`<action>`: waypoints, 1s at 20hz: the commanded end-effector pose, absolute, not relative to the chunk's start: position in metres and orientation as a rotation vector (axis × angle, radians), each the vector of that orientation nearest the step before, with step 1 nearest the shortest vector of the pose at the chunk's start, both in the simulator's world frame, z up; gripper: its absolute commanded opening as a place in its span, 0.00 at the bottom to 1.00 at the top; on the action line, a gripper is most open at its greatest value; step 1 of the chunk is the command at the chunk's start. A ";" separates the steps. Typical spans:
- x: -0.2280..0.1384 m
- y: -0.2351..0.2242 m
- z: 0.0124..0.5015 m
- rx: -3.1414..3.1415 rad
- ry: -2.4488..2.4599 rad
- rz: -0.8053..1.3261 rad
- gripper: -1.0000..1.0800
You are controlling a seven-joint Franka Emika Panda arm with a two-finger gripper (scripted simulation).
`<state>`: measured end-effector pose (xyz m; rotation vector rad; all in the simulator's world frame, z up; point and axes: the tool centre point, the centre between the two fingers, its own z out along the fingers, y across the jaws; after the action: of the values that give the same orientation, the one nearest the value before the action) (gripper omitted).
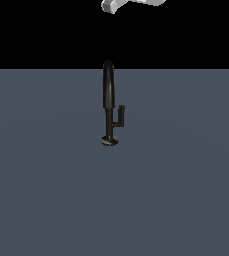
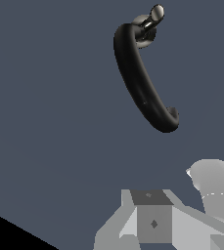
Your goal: Turn on the faucet by rotating a designated handle.
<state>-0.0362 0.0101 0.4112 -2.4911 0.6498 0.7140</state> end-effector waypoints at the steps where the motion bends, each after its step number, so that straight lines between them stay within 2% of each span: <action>1: -0.023 0.007 0.401 -2.430 0.691 0.756 0.00; 20: 0.065 -0.021 0.290 -1.870 0.992 1.052 0.00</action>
<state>0.0589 -0.0188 0.3008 -1.9240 0.9695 1.0290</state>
